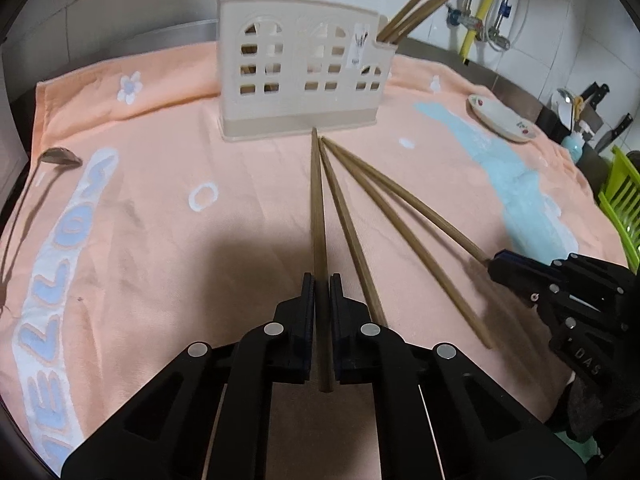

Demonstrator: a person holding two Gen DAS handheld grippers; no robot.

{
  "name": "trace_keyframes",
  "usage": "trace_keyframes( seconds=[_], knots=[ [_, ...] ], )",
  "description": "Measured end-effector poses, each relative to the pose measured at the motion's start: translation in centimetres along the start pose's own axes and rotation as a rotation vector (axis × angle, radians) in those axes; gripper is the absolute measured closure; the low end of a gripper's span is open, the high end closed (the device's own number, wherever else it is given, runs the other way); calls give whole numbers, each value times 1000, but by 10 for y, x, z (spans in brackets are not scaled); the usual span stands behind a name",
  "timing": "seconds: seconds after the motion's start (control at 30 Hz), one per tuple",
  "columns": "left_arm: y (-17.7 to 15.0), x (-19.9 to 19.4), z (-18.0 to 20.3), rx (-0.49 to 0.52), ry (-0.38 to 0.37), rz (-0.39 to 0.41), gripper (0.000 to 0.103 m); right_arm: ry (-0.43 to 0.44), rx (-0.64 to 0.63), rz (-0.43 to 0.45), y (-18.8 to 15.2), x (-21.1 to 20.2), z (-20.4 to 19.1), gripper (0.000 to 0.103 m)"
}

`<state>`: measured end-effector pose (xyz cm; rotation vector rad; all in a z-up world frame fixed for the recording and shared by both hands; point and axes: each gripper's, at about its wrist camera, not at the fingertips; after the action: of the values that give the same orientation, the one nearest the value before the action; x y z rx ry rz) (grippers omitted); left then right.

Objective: Organize utensils

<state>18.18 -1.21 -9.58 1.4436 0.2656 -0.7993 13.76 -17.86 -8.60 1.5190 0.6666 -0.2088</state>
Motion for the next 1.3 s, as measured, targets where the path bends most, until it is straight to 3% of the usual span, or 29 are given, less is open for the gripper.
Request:
trace_keyframes(
  seconds=[0.7,1.3],
  knots=[
    [59,-56,3,22,-22,190,98,17,-56,256,108,-51,5,97],
    [121,-96,7,79,-25,326,98,7,-120,367,181,-64,10,97]
  ],
)
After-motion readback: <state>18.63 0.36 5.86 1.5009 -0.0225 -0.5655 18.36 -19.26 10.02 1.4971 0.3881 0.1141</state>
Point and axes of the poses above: each gripper's, at about its wrist camera, not at the fingertips, and x roughly the way its jaws point, z to its right, y to its top, and after that the axes turned 10 degrees about z, right-handed
